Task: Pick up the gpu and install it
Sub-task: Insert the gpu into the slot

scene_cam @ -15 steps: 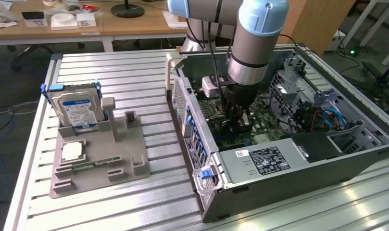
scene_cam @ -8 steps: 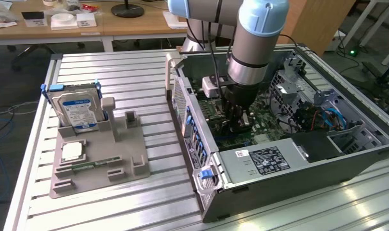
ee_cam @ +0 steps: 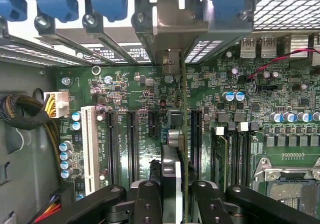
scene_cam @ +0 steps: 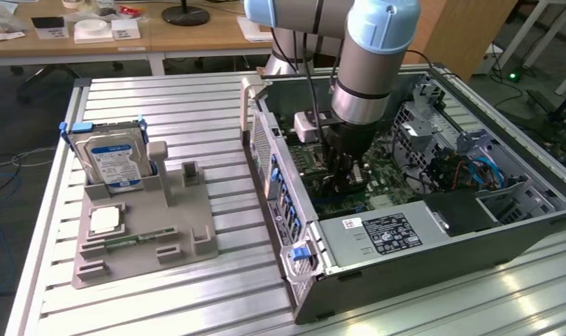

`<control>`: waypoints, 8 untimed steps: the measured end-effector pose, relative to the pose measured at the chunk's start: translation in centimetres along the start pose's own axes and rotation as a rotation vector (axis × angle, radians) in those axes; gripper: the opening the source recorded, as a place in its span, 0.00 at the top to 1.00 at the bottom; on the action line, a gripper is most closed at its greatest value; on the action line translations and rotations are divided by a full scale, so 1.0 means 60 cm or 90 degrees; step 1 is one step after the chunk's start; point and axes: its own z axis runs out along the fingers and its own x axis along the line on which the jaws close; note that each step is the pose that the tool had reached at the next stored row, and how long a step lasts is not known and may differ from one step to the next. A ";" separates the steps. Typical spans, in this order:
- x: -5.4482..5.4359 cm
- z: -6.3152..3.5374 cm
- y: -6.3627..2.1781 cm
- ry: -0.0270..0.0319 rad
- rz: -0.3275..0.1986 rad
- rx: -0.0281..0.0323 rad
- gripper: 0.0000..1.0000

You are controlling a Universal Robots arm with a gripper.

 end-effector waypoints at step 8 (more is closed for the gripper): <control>0.000 0.003 0.000 0.0001 0.000 -0.0002 0.72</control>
